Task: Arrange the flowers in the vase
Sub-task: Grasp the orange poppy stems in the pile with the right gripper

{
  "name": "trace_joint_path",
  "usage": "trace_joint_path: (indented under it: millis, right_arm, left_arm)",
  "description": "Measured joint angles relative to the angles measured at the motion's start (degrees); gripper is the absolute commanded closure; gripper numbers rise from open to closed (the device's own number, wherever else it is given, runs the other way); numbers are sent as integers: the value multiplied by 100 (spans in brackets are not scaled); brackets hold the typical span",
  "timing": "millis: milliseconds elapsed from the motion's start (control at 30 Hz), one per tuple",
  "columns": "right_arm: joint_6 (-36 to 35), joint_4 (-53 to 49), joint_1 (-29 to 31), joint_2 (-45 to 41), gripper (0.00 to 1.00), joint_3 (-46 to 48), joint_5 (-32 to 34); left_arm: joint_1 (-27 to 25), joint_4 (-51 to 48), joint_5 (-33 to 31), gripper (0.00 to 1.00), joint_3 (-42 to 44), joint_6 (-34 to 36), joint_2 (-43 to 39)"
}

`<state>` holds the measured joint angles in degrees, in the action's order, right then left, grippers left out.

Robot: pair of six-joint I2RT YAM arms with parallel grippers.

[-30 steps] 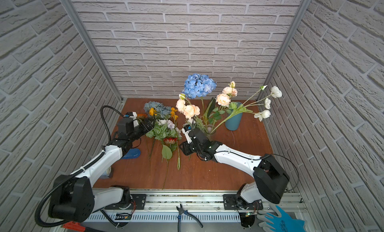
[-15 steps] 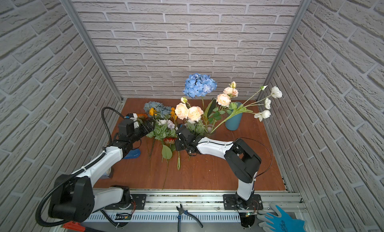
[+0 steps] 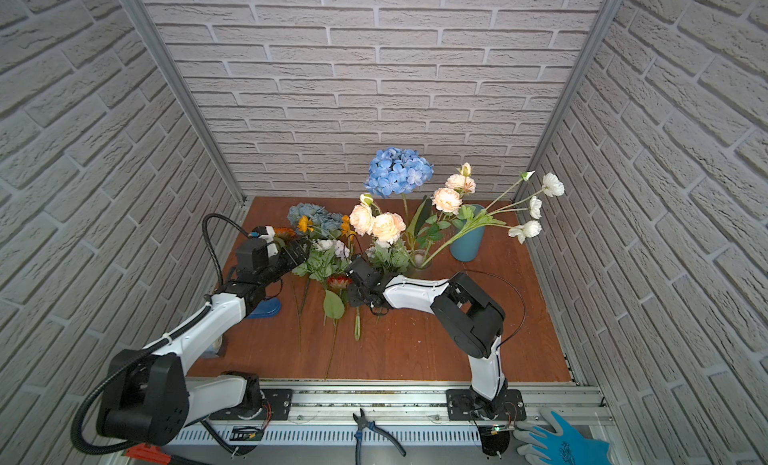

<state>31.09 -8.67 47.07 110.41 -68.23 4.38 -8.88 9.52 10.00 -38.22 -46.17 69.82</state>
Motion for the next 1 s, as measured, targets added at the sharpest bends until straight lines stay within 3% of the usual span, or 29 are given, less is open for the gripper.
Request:
trace_joint_path:
  millis: [167,433,700,1000]
  right_arm:
    - [20,-103,9,61,94,-66,13]
    - [33,-363,9,-68,94,-61,181]
    - [-68,-658,9,-977,94,-72,570]
    - [-492,-529,9,-1460,94,-245,564]
  left_arm:
    - [0,0,11,2,0,4,0]
    - [0,2,11,2,0,4,0]
    - [-2,186,94,2,4,-9,-2]
    - [-103,935,684,7,0,-190,-7]
